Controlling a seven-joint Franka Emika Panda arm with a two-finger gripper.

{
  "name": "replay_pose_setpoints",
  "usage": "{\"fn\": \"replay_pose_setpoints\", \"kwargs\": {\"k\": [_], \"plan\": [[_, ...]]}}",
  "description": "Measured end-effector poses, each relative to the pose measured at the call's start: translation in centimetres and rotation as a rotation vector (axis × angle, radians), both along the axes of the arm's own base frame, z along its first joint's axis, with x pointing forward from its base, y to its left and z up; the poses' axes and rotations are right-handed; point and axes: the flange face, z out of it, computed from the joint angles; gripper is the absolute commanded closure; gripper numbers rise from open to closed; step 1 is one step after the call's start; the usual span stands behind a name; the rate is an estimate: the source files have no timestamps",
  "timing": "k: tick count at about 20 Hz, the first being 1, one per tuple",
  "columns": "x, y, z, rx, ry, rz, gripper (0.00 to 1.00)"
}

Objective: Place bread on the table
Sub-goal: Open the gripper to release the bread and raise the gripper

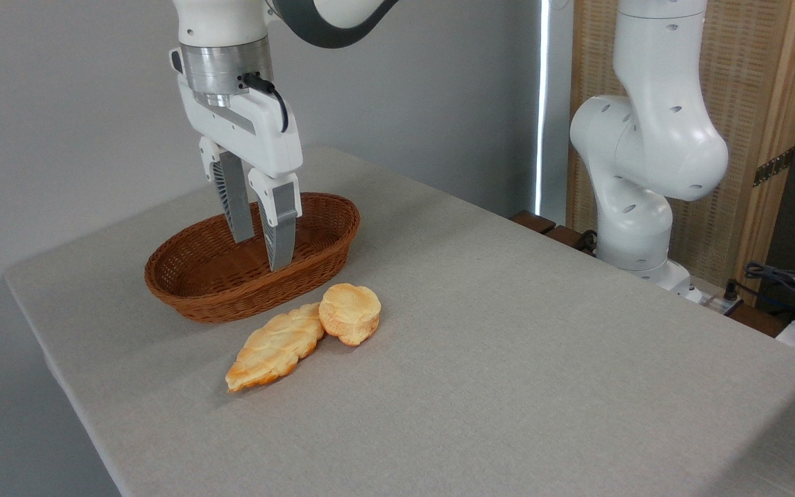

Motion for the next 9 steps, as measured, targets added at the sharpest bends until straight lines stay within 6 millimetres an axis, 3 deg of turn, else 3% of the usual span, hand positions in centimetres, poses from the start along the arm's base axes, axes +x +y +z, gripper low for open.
{"fn": "replay_pose_setpoints", "kwargs": {"k": [9], "plan": [[0.51, 0.56, -0.6, -0.001, 0.004, 0.03, 0.0]]}}
